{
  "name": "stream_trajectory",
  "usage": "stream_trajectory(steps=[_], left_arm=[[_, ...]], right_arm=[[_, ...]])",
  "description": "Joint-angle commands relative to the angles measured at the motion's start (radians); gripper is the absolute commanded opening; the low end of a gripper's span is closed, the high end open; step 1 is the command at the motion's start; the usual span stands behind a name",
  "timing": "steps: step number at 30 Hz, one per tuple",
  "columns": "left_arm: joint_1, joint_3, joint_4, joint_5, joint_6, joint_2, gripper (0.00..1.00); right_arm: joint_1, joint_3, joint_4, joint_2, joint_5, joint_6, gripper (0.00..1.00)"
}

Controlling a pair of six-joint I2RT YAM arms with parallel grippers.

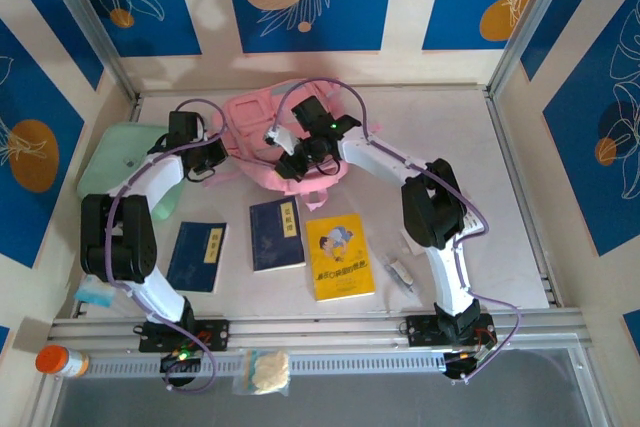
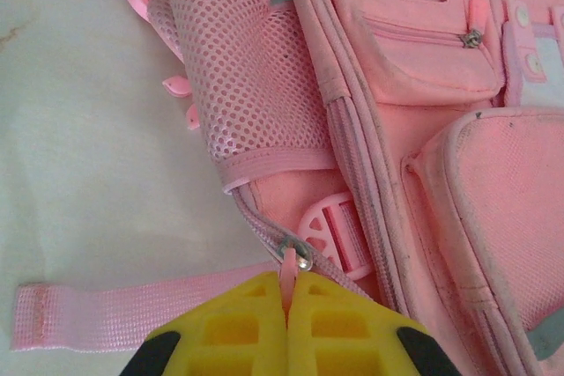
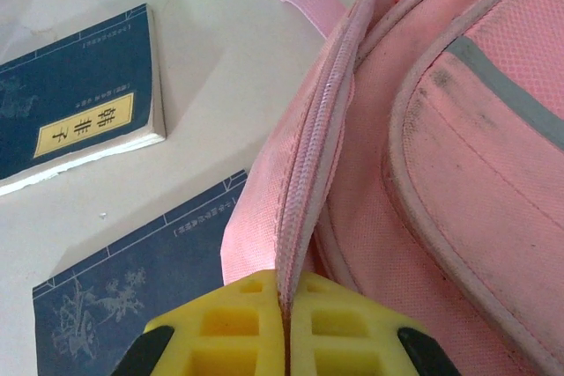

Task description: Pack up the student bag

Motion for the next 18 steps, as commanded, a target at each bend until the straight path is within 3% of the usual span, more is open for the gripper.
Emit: stream_trajectory(steps=[1, 2, 5, 7, 12, 18], left_arm=[[0.015, 0.04, 0.0, 0.03, 0.033, 0.01, 0.0], [0.015, 0.039, -0.006, 0.034, 0.036, 0.004, 0.0], [0.015, 0.039, -0.028, 0.042, 0.049, -0.018, 0.02], [0.015, 0.038, -0.046, 0.047, 0.057, -0.037, 0.19], [0.015, 0.004, -0.098, 0.079, 0.056, -0.12, 0.4], [-0.015, -0.098, -0.144, 0.138, 0.02, -0.269, 0.48]], right_arm=[[0.014, 0.064, 0.013, 0.006, -0.006, 0.037, 0.0], [0.016, 0.065, 0.011, 0.005, 0.0, 0.041, 0.0], [0.018, 0.048, 0.018, -0.012, 0.012, 0.057, 0.16], [0.017, 0.029, 0.022, -0.035, 0.025, 0.072, 0.25], [0.013, -0.086, 0.072, -0.147, 0.073, 0.146, 0.45], [-0.052, -0.243, 0.107, -0.308, 0.072, 0.405, 0.61]])
